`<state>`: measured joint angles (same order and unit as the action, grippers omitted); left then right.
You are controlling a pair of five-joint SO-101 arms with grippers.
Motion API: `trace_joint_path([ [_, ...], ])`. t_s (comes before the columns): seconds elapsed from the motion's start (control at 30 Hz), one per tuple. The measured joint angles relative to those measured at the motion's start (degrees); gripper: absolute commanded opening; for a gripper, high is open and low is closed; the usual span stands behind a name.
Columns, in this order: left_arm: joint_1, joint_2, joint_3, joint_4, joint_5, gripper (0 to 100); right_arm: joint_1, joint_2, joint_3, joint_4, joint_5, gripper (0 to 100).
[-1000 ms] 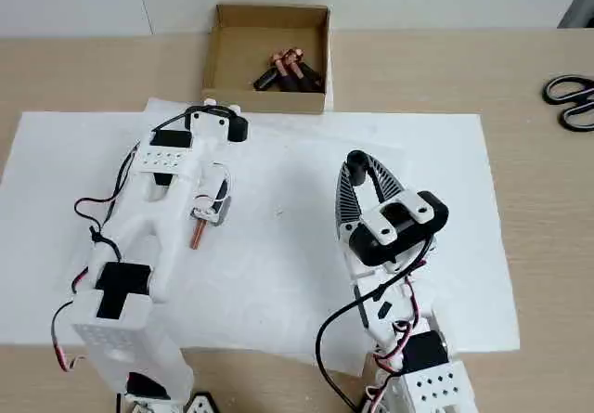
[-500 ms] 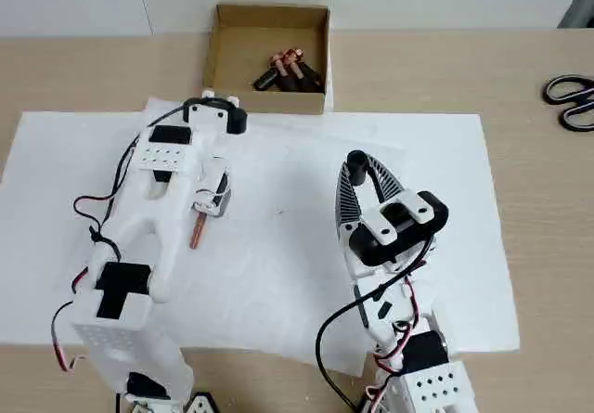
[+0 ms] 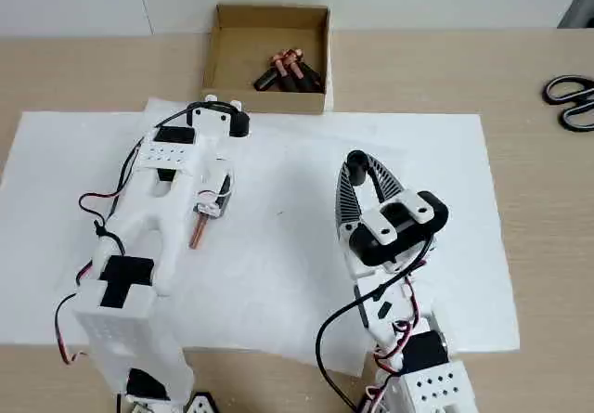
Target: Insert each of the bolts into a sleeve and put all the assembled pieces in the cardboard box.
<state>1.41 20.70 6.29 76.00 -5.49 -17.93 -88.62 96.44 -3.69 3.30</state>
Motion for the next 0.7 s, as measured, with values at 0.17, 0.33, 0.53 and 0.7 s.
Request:
trace_joint_path([
  [0.17, 0.0, 0.18, -1.58, 0.35, 0.0, 1, 0.0, 0.0, 0.0, 0.0, 0.0, 0.3],
  [0.33, -0.18, -1.23, -7.56, 6.07, 0.62, 1, 0.0, 0.0, 0.0, 0.0, 0.0, 0.3],
  [0.53, 3.52, -10.9, -12.92, 8.35, 8.88, 1, 0.0, 0.0, 0.0, 0.0, 0.0, 0.3],
  [0.7, 8.53, -21.1, -13.01, 3.16, 15.56, 1, 0.0, 0.0, 0.0, 0.0, 0.0, 0.3],
])
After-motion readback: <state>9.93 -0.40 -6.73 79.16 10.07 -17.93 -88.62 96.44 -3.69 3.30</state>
